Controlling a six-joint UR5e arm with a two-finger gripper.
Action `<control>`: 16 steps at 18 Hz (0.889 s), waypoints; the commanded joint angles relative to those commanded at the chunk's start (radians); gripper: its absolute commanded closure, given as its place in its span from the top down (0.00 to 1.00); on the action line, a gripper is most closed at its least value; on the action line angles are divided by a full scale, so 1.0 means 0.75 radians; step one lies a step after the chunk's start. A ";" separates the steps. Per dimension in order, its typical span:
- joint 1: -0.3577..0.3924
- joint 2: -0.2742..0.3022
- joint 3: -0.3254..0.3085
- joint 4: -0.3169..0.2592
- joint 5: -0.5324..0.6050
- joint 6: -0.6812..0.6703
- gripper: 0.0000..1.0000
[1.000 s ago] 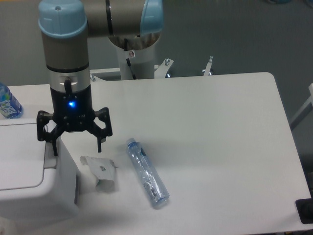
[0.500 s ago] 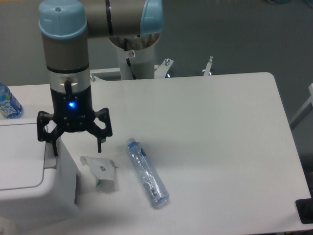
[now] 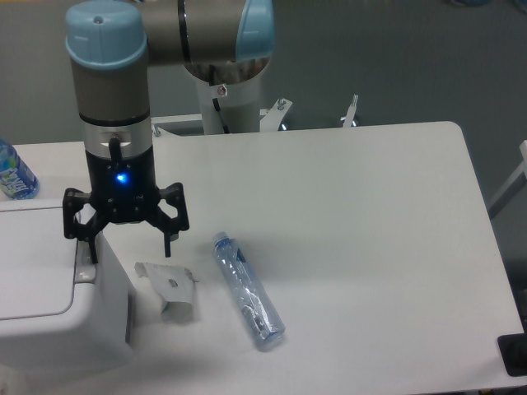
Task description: Open the trash can
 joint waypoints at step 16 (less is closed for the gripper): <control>0.069 0.014 0.176 0.004 0.169 0.031 1.00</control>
